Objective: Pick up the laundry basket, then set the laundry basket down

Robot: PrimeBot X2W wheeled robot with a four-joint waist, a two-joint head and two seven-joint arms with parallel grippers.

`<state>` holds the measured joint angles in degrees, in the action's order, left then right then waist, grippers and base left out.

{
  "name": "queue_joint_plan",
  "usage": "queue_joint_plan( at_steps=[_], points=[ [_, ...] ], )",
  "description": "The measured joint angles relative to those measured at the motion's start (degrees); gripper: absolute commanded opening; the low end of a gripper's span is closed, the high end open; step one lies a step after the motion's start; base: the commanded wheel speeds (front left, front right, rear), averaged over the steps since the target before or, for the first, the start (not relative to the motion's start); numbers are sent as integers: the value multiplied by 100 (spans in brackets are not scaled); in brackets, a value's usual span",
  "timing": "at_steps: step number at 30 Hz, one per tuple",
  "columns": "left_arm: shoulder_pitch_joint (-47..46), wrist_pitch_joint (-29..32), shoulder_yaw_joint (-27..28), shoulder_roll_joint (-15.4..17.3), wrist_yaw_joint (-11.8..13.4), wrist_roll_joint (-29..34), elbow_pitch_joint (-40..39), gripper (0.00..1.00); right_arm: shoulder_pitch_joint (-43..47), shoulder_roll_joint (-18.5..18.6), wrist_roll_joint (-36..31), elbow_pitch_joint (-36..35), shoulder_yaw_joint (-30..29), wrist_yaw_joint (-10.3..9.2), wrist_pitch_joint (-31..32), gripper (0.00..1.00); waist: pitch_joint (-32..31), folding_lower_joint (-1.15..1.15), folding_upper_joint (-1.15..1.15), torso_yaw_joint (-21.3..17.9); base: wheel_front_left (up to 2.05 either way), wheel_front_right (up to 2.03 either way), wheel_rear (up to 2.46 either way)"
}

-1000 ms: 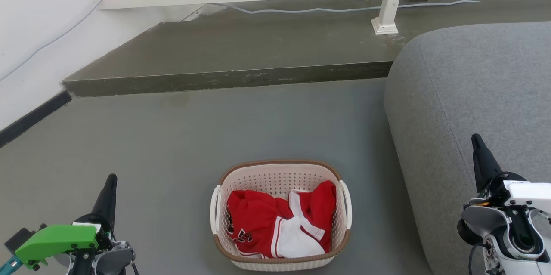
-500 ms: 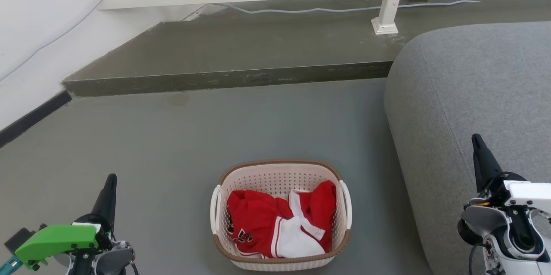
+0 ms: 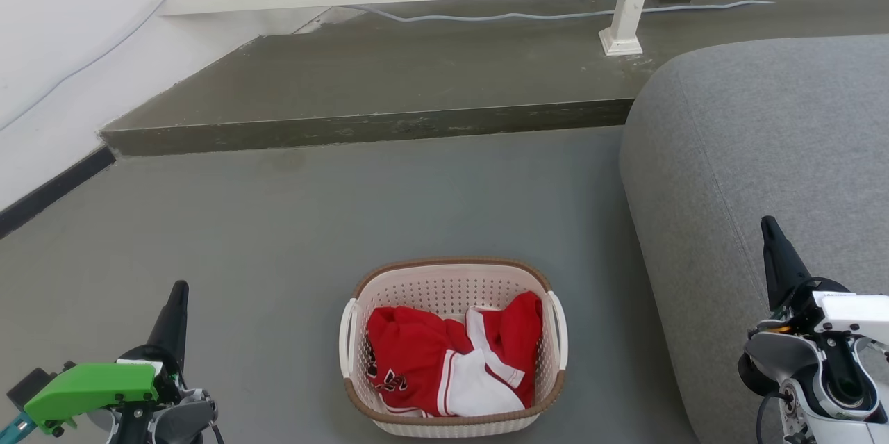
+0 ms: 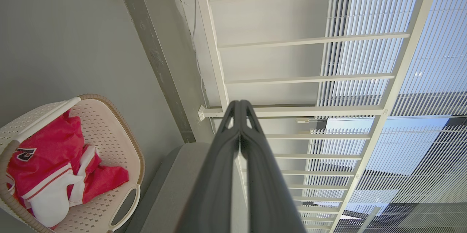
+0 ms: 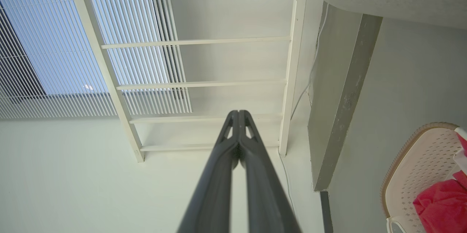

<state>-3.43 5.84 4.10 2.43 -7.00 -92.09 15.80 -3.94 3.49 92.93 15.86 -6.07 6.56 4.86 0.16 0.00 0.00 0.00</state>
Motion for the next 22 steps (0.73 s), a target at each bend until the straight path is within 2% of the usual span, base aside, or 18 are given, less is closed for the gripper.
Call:
queue_joint_plan(
  at_steps=[22],
  points=[
    [-1, 0, 3, 0, 0, 0, 0, 0, 0, -2, 0, 0, -9, 0, 7, 0, 0, 0, 0, 0, 0, 0, 0]
  ],
)
